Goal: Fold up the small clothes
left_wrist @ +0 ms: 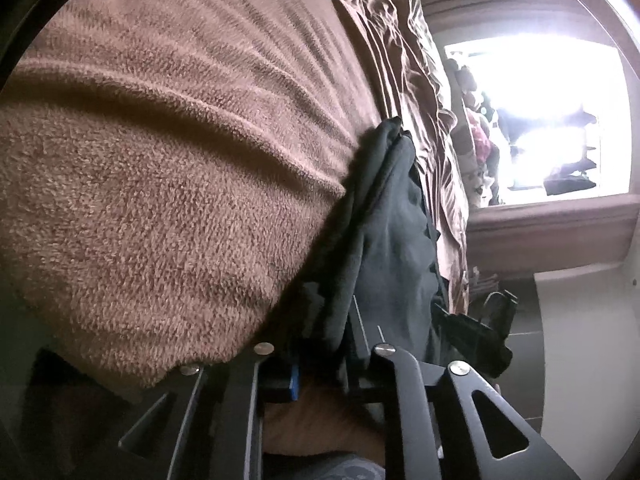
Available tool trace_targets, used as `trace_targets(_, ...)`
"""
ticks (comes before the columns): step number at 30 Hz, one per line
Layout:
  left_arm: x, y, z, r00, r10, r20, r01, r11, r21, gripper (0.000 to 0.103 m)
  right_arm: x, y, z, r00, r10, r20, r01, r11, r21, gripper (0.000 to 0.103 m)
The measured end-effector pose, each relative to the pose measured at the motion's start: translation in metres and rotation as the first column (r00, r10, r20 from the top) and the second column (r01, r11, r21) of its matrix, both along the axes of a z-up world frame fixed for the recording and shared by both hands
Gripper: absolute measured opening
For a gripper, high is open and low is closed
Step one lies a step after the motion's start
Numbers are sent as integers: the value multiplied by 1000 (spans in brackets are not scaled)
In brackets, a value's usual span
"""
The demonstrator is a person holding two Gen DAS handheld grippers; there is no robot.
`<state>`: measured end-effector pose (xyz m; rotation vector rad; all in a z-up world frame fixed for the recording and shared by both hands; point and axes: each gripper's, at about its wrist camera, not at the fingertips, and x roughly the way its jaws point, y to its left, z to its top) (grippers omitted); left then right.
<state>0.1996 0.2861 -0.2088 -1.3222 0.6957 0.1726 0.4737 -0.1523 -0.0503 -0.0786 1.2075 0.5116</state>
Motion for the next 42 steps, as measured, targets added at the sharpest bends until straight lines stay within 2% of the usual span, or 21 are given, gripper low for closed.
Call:
trace_targets(4, -4, 2, 2, 999, 8, 44, -7, 999, -31, 14, 9, 8, -2, 1000, 3, 0, -3, 1000, -5, 6)
trace_targets(7, -8, 2, 10, 994, 6, 107, -1, 999, -51, 14, 19, 15, -2, 1000, 7, 14, -6, 1000, -14, 6)
trace_targets(10, -9, 2, 22, 985, 2, 174, 10, 998, -68, 13, 29, 24, -2, 1000, 11, 25, -10, 999, -32, 6)
trace_targets(15, -2, -2, 52, 957, -33, 288, 51, 997, -55, 13, 32, 29, 7, 1000, 15, 26, -14, 999, -43, 6)
trace_targets(18, 7, -6, 68, 935, -64, 348, 85, 995, -46, 13, 16, 17, 23, 999, 1, 35, -2, 1000, 16, 6)
trace_targets(22, 21, -9, 84, 917, -95, 388, 116, 993, -30, 13, -10, 6, 29, 999, 27, 17, -28, 999, 43, 6)
trace_targets(28, 41, -15, 100, 897, -120, 426, 141, 990, -19, 13, -51, -13, 18, 995, 48, -85, -40, 995, 90, 6)
trace_targets(36, 62, -20, 116, 873, -159, 462, 182, 983, -7, 13, -102, -32, 4, 991, 42, -128, -30, 995, 98, 6)
trace_targets(38, 68, -24, 123, 865, -180, 467, 199, 980, 10, 13, -111, -39, 1, 986, 34, -163, -11, 990, 137, 6)
trace_targets(42, 80, -32, 132, 852, -221, 475, 233, 972, 34, 13, -133, -52, 3, 986, 26, -166, 3, 985, 171, 6)
